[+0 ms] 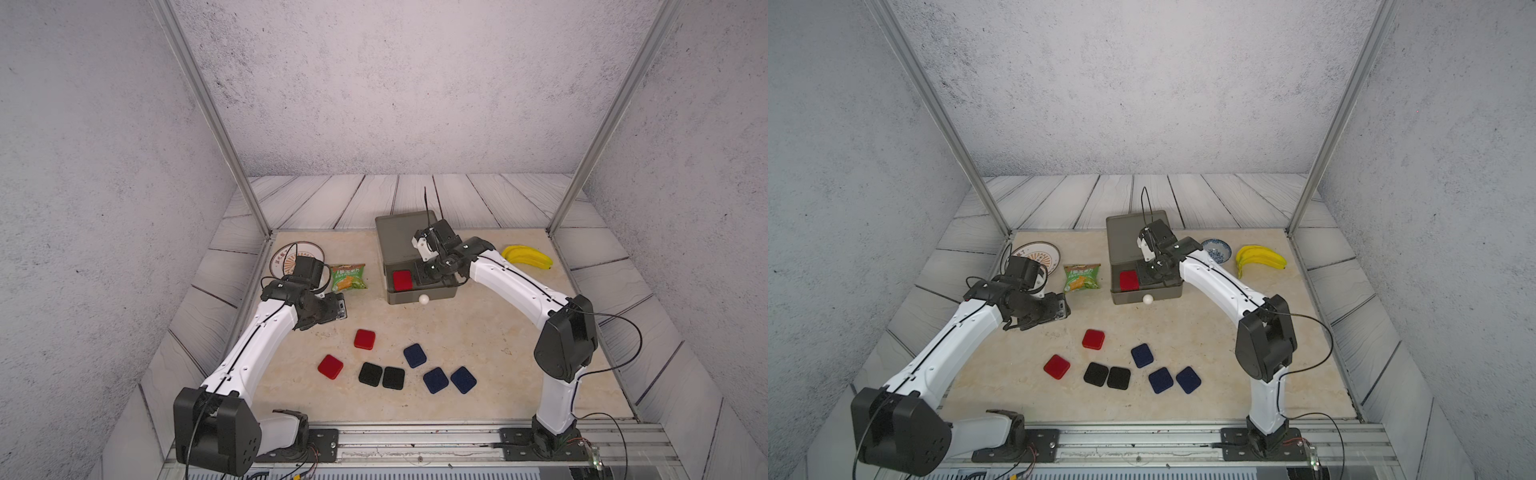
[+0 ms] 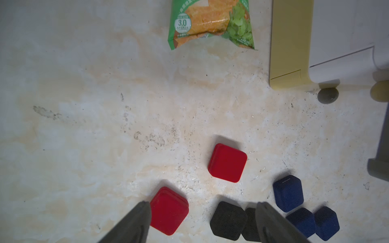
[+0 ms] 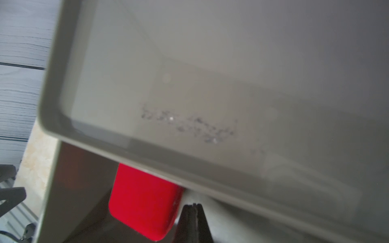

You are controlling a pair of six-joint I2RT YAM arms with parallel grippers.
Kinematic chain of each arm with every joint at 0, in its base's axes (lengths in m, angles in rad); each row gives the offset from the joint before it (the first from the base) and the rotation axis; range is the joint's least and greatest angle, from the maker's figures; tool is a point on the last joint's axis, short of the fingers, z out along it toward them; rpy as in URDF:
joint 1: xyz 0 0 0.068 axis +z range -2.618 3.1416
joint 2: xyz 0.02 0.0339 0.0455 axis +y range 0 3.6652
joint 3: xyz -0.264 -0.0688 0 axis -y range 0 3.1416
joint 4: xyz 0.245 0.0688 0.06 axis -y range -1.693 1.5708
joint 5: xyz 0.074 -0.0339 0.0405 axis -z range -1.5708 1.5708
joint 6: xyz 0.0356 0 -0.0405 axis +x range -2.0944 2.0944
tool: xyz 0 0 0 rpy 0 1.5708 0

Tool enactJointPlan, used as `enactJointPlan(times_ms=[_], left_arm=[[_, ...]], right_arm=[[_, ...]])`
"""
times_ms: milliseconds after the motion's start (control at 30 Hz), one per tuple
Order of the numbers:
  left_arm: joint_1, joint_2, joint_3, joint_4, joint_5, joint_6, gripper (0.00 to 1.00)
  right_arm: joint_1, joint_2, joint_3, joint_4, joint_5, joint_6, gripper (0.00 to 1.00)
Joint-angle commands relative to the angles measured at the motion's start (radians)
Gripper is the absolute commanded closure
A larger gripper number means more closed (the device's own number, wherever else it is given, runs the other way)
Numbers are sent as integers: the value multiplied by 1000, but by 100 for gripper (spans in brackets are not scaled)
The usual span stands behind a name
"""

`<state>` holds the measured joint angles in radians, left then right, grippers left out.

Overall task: Place the brooch boxes into the drawer by color
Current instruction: Adjust the brooch box in the drawer.

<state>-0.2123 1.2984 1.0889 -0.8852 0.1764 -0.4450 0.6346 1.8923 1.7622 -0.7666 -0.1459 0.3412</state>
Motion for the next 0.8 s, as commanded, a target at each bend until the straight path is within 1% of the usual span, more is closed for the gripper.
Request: enactJointPlan(times_ms=[0,267,433,700,767], left_arm=[[-9,28,1,-11,25,9,16],[-12,27,-12,0,11,8,15],[-12,29,-30,8,14,7,15],[-17,39,-55,31,31,1,15],[-26,46,-56,39,34,-3,15]], right_arm=[[4,2,25,-32,36,-21,95],[7,68,77,-23,-13,-10,95],[20,100,117,-31,-21,-8,95],[34,105,146,-23,-40,9,95],[34,98,143,-31,-27,9,92]])
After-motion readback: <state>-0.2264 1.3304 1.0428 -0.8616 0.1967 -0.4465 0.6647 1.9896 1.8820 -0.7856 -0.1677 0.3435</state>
